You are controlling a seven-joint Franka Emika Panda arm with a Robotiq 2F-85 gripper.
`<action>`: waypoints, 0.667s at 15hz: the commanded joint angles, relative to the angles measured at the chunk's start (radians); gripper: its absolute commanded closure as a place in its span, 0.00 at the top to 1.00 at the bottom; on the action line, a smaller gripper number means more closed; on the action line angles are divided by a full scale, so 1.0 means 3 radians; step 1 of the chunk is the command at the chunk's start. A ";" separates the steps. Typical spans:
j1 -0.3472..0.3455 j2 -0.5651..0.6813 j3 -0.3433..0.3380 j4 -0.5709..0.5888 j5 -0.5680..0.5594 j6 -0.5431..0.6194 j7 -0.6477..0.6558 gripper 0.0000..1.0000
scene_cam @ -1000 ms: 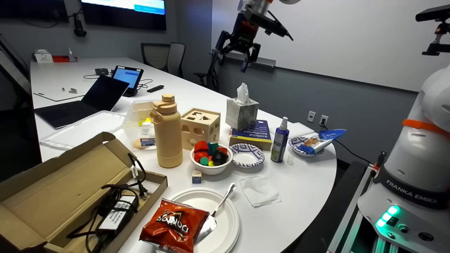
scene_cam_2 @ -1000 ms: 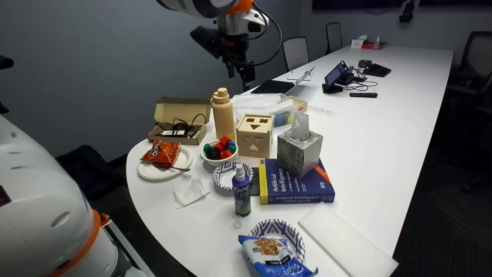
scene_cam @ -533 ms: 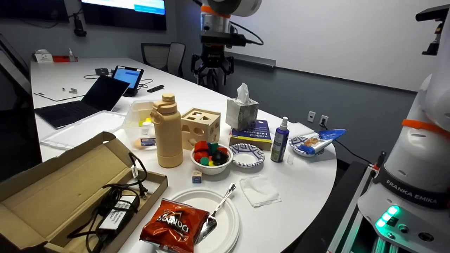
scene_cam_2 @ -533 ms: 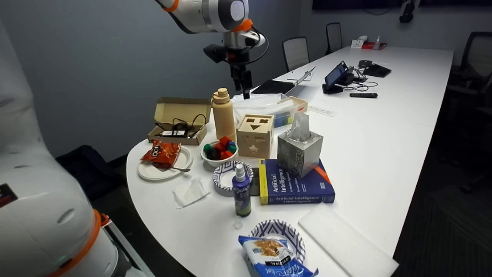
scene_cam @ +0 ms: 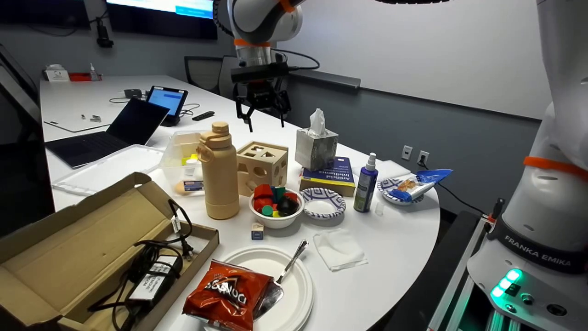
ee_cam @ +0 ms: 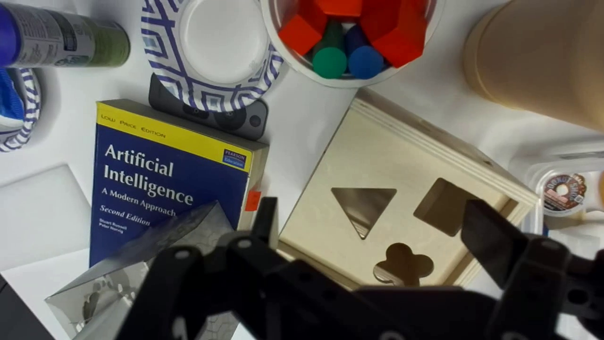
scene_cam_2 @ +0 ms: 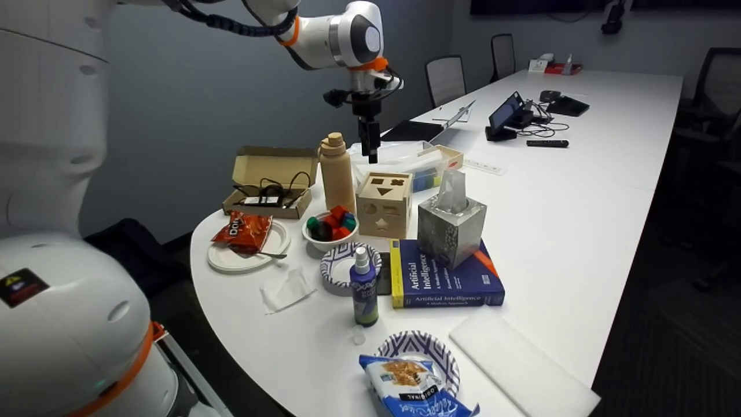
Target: Open the cube-shaped object completely
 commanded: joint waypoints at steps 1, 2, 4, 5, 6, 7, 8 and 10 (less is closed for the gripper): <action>0.0102 0.0275 -0.0099 0.0365 0.0073 -0.0206 0.0113 1.00; 0.0113 0.0318 -0.0119 0.0384 0.0066 -0.0169 0.0141 1.00; 0.0129 0.0397 -0.0155 0.0416 0.0058 -0.0129 0.0185 1.00; 0.0136 0.0434 -0.0171 0.0433 0.0061 -0.0135 0.0206 1.00; 0.0132 0.0466 -0.0177 0.0442 0.0077 -0.0129 0.0205 1.00; 0.0130 0.0493 -0.0184 0.0448 0.0086 -0.0117 0.0198 1.00; 0.0134 0.0519 -0.0196 0.0457 0.0081 -0.0101 0.0211 1.00; 0.0133 0.0570 -0.0202 0.0478 0.0092 -0.0074 0.0212 1.00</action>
